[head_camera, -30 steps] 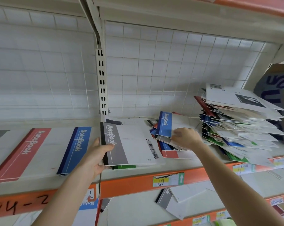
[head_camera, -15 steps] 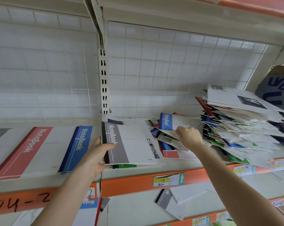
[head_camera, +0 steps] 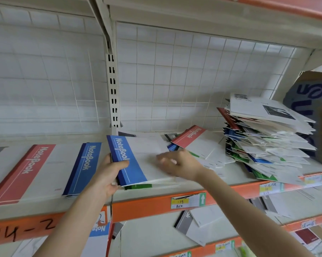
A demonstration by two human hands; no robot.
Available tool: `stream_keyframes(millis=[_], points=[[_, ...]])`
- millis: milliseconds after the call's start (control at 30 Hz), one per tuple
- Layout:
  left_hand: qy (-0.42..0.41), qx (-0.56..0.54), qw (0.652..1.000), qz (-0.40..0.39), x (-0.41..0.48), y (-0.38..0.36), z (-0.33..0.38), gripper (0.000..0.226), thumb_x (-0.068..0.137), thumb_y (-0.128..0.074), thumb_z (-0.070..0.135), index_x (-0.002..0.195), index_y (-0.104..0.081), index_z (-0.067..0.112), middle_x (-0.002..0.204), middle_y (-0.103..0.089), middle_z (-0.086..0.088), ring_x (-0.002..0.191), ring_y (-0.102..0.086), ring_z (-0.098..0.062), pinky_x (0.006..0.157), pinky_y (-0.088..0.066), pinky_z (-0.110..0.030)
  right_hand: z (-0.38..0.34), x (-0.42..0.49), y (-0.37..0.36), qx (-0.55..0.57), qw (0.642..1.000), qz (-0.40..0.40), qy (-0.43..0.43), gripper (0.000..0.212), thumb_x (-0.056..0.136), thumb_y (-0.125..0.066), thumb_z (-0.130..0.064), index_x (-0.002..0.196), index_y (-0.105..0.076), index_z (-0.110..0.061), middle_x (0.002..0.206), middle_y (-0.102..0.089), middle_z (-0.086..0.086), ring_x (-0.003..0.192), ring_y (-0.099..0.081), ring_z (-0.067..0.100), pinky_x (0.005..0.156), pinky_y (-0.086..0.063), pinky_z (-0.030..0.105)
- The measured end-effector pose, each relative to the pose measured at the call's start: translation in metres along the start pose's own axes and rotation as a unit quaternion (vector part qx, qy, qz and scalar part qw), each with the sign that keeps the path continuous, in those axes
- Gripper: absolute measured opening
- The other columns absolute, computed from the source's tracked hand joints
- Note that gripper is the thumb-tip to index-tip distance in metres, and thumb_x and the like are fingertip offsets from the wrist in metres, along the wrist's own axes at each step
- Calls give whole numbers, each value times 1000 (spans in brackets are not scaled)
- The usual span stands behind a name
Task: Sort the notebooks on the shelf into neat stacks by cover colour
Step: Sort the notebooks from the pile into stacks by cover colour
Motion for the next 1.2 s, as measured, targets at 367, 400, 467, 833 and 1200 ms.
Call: stream_keyframes(millis=[367, 400, 467, 833, 1200], points=[[-12, 0, 1000, -3, -3, 0, 2, 29, 91, -54, 1, 112, -46, 21, 95, -59, 0, 82, -55, -18, 64, -45, -34, 123, -24, 40, -248, 905, -25, -345, 32, 97, -38, -31, 113, -59, -13, 113, -62, 11, 96, -55, 28, 71, -37, 27], [-11, -1, 1000, -4, -3, 0, 1, 29, 91, -54, 1, 112, -46, 20, 94, -59, 1, 84, -55, -19, 67, -46, -35, 118, -21, 39, -297, 899, -43, -320, 29, 98, -37, -26, 113, -57, -12, 111, -62, 11, 94, -56, 27, 69, -36, 27], [-6, -8, 1000, -5, -4, 0, 1, 29, 91, -53, 0, 112, -46, 19, 92, -58, 1, 84, -56, -20, 70, -46, -37, 113, -18, 36, -357, 886, -60, -289, 25, 97, -36, -15, 116, -52, -11, 107, -63, 9, 96, -59, 27, 67, -37, 27], [-4, -18, 1000, -11, 0, -2, 1, 16, 95, -52, 18, 111, -49, 18, 96, -59, -1, 95, -54, -21, 59, -44, -33, 56, -19, 20, -273, 960, 68, -16, 8, 74, -65, 1, 80, -62, -3, 54, -58, 4, 40, -49, 20, 37, -41, 26], [1, 17, 1000, -9, 5, 1, 1, 30, 90, -56, 0, 111, -48, 19, 91, -59, -1, 80, -55, -17, 59, -43, -32, 41, -12, 11, -120, 991, 52, -5, 54, 97, -25, -45, 113, -63, -10, 109, -67, 9, 93, -64, 24, 76, -51, 28]])
Point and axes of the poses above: each hand's wrist, its own x-axis towards the middle knuckle, its own y-axis out of the back of the hand, z = x × y, the point moved 6 cm from there along x, towards the middle knuckle
